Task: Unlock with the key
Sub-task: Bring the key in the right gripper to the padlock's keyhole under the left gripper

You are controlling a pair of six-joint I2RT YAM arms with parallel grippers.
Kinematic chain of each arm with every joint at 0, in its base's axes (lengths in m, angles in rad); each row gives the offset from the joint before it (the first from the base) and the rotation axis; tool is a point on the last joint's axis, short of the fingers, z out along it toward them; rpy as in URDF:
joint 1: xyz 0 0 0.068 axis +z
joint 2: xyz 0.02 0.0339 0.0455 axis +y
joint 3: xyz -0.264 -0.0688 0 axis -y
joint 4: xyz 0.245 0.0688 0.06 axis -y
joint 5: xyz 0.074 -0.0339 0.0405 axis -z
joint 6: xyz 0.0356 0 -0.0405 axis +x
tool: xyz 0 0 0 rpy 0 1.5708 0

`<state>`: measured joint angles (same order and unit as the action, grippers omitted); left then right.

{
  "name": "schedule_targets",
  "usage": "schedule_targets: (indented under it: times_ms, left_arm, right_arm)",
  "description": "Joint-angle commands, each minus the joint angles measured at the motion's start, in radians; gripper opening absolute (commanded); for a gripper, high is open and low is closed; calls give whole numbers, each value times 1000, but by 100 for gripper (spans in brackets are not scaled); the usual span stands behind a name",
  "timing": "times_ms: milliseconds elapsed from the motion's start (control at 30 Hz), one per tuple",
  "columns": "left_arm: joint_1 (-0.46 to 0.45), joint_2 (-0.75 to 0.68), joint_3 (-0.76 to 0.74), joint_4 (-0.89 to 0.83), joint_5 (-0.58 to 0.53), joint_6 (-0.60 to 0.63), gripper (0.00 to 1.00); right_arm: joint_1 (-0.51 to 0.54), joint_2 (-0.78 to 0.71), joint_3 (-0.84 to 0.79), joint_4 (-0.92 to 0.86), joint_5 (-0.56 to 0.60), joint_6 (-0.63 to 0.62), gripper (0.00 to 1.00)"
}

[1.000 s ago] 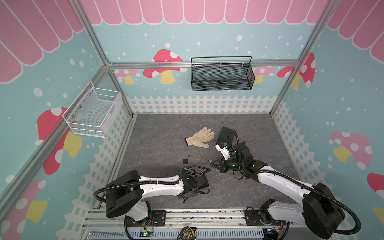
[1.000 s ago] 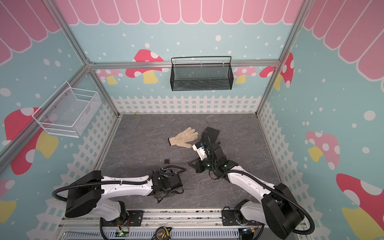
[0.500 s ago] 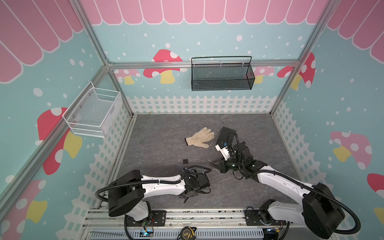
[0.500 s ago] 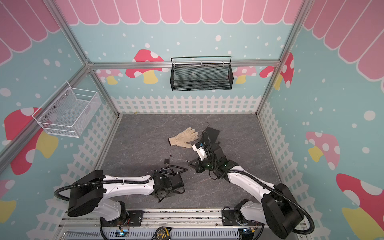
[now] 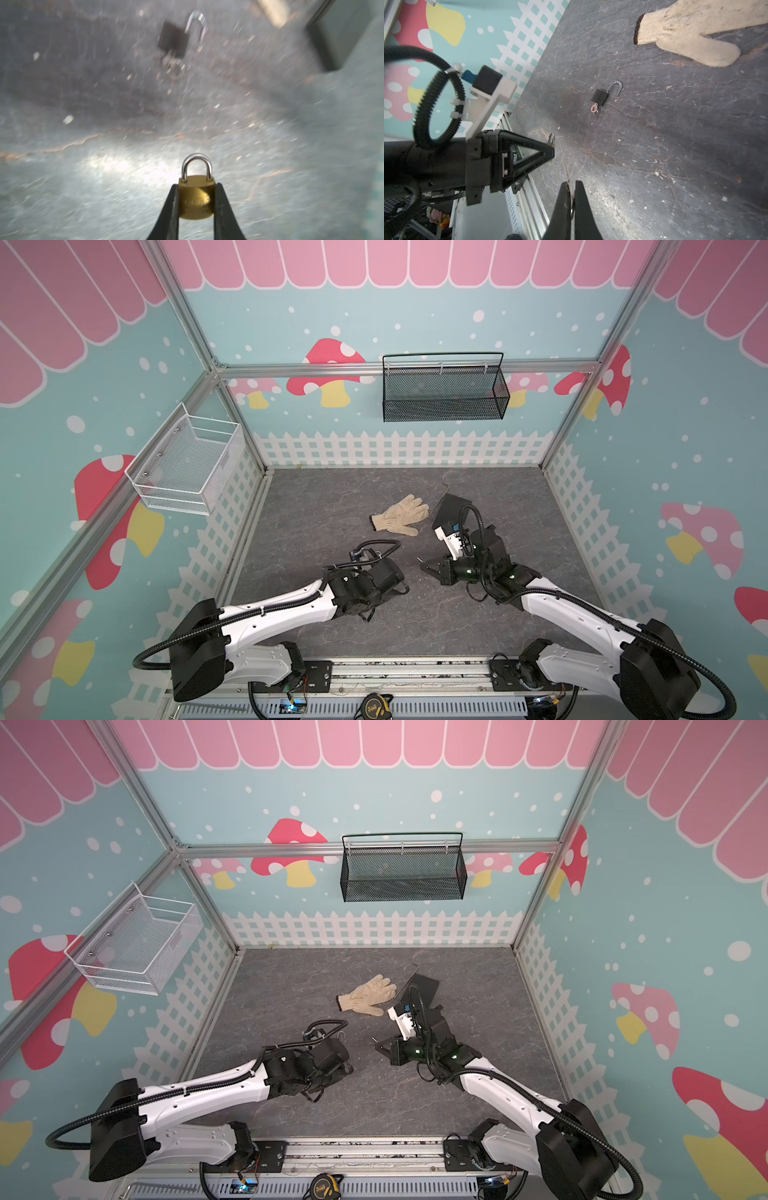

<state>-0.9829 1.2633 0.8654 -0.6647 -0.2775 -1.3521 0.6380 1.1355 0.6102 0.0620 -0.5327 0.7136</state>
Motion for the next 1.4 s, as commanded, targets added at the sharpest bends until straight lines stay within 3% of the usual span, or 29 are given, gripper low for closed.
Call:
schedule_targets:
  times_ms: [0, 267, 567, 1367]
  left_arm:
    - [41, -6, 60, 87, -37, -37, 0]
    - [69, 35, 149, 148, -36, -31, 0]
    - [72, 81, 206, 155, -36, 14, 0]
    - [72, 83, 207, 143, -67, 31, 0]
  right_arm:
    - [41, -16, -25, 47, 71, 141, 0]
    - [146, 16, -44, 128, 175, 310, 0]
    - [189, 62, -18, 200, 232, 408, 0]
    - [195, 132, 35, 258, 283, 454, 0]
